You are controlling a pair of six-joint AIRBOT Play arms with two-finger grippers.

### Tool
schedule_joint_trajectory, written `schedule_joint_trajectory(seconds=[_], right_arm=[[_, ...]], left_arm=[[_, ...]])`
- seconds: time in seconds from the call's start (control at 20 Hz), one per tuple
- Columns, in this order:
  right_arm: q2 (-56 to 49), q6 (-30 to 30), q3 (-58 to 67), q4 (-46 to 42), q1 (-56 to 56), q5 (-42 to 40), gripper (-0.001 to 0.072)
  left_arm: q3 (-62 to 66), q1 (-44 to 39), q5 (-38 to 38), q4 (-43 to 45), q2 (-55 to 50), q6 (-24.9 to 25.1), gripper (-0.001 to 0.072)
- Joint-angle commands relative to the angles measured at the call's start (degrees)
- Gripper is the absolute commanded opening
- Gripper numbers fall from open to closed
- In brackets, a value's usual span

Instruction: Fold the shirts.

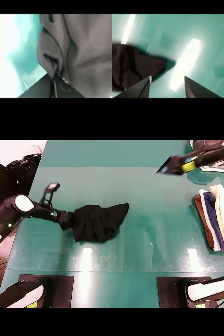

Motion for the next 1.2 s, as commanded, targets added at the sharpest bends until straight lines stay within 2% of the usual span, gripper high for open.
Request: schedule_joint_trajectory(seconds=[0.0,0.2,0.4,0.45,0.5,0.6,0.7,0.9,1.15], right_arm=[[-10.32,0.17,0.07,0.04,5.62,1.64,0.0486],[-18.8,-0.68,0.07,0.13,12.0,0.87,0.0486],[-22.21,-1.05,0.09,0.13,16.44,0.85,0.0479],[-22.51,-1.07,0.07,0.13,17.16,0.87,0.0431],[-22.49,-1.38,0.09,0.13,17.77,0.68,0.0338],[-21.81,-4.37,0.2,0.46,18.16,-0.02,0.0016],[-19.45,-4.74,0.2,-0.28,17.49,-1.18,0.0015],[-6.99,-4.35,0.2,-8.2,11.82,-2.4,0.0015],[11.41,-2.97,0.2,-8.9,2.73,-6.62,0.0015]], left_arm=[[5.22,0.04,-0.7,1.42,-0.02,0.04,0.0027],[5.18,0.04,-0.76,1.44,-0.09,0.07,0.0027],[5.18,0.04,-0.37,1.44,-0.09,0.07,0.0027],[5.18,0.04,-0.39,1.44,-0.09,0.07,0.0027],[5.18,0.04,-0.39,1.44,-0.09,0.07,0.0027],[5.2,0.04,-0.39,1.44,-0.09,0.07,0.0027],[5.97,0.11,-0.7,2.49,0.31,-0.26,0.0026],[15.89,0.09,-1.05,13.22,6.01,-3.61,0.0026],[32.39,0.09,-1.18,12.96,12.76,-3.39,0.0026]])
